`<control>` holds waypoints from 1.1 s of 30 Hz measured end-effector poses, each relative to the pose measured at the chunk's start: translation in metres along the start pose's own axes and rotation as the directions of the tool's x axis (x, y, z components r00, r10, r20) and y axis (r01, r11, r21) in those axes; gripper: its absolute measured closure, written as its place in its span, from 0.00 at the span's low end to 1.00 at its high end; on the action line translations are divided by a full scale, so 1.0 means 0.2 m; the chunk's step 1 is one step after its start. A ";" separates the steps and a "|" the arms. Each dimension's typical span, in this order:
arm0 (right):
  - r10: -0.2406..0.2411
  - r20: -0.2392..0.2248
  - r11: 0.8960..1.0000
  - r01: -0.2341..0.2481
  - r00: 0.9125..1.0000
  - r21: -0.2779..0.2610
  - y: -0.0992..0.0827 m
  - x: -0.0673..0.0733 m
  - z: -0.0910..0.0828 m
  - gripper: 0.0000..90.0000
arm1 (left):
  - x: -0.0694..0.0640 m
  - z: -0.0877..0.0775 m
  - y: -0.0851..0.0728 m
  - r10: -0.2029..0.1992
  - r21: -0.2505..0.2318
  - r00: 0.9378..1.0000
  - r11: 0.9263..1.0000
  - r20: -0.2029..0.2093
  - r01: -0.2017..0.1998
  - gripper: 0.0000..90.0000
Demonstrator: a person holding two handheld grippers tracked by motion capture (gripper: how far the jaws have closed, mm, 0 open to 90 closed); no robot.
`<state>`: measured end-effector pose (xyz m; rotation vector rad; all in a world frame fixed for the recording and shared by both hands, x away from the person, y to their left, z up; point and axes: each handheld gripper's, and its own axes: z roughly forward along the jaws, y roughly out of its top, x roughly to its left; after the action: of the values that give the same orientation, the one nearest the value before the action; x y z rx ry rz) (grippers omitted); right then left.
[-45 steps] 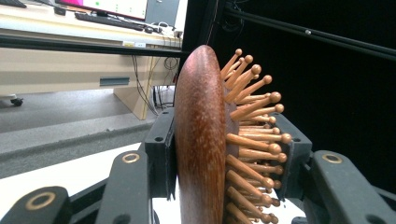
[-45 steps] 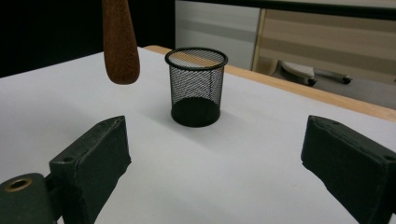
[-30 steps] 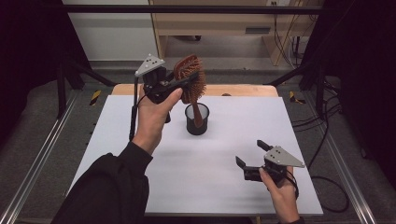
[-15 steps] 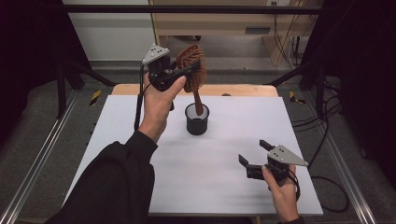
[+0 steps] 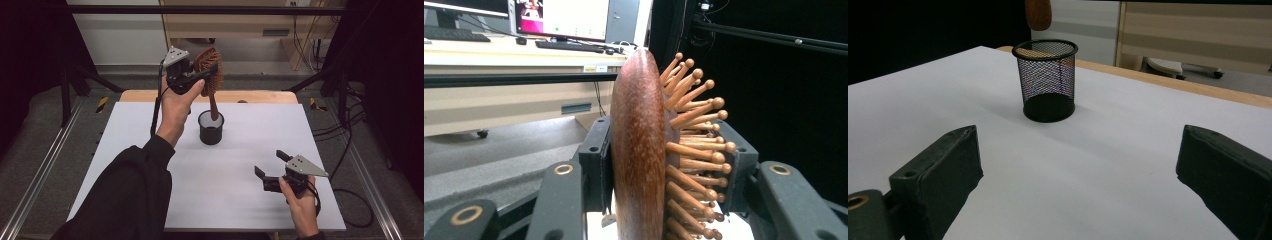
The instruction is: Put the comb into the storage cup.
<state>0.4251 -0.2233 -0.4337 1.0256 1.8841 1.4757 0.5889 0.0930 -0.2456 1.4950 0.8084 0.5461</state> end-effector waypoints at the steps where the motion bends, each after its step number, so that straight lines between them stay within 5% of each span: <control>1: -0.002 -0.002 1.000 0.002 1.000 0.000 0.00 0.00 0.00 0.05 | 0.00 0.01 0.00 0.006 0.001 1.000 1.000 -0.004 -0.006 0.57; 5: 0.000 -0.006 1.000 0.000 1.000 0.007 -0.01 -0.01 0.01 0.05 | 0.03 0.03 -0.03 0.027 0.008 0.999 1.000 -0.018 -0.027 0.57; 9: -0.006 -0.009 1.000 0.006 1.000 0.012 -0.01 0.00 0.01 0.05 | 0.05 0.04 -0.05 0.001 0.005 1.000 1.000 -0.016 0.000 0.57; 33: 0.014 -0.027 1.000 -0.014 1.000 -0.006 -0.01 0.00 0.01 0.04 | 0.09 0.08 -0.15 0.003 0.027 0.999 1.000 -0.039 -0.002 0.56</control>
<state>0.4265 -0.2217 -0.4365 1.0231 1.8930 1.5098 0.6077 0.0952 -0.2783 1.5139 0.8477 0.5698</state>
